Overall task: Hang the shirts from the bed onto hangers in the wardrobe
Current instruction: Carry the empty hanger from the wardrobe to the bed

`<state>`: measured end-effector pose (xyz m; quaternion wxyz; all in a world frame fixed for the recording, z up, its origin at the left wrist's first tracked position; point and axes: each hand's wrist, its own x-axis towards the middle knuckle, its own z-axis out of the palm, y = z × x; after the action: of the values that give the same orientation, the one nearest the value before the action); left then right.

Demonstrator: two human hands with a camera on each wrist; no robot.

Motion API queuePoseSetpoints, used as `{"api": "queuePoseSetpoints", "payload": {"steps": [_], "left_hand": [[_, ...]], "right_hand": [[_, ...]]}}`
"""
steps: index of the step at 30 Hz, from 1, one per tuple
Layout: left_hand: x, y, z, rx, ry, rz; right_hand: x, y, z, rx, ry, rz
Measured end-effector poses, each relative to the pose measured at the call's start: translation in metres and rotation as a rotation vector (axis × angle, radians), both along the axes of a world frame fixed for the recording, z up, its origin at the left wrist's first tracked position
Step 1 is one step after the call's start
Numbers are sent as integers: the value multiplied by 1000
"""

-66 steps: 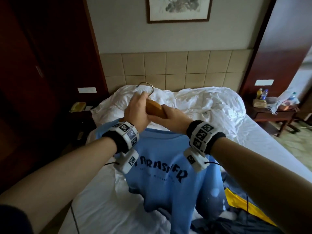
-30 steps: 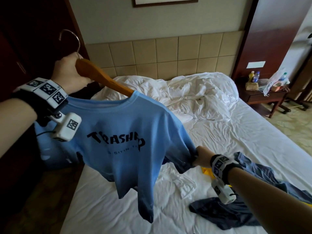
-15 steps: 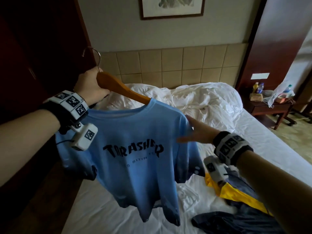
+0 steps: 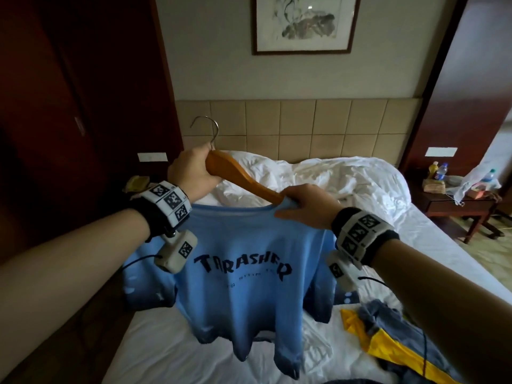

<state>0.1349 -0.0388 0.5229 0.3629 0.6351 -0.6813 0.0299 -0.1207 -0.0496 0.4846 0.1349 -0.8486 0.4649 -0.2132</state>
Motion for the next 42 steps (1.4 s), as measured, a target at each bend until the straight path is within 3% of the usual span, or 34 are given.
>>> {"api": "queuePoseSetpoints", "payload": {"steps": [3, 5, 7, 9, 13, 19, 24, 30, 34, 37, 42], "left_hand": [[2, 0, -1, -22, 22, -10], [8, 2, 4, -7, 41, -136], [27, 6, 11, 135, 77, -283], [59, 12, 11, 288, 89, -314], [101, 35, -20, 424, 102, -197], [107, 78, -54, 291, 186, -19], [94, 104, -39, 314, 174, -79], [80, 128, -17, 435, 150, -139], [74, 135, -9, 442, 163, -55], [65, 139, -12, 350, 68, 15], [64, 141, -23, 301, 66, 152]], "right_hand": [[-3, -1, -6, 1, 25, -37], [-4, -3, -9, 6, -26, -17], [-8, -7, -9, 12, -42, -1], [-14, -10, -7, 21, -58, 20], [-20, -15, -5, 69, -55, 49], [-21, -15, 12, 149, -68, 155], [-28, -10, 10, 118, 81, 236], [-21, -8, 15, 145, 11, 280], [-26, -7, 17, 165, -53, 310], [-29, -2, 20, 155, -89, 323], [-29, 6, 19, 115, -15, 320]]}}
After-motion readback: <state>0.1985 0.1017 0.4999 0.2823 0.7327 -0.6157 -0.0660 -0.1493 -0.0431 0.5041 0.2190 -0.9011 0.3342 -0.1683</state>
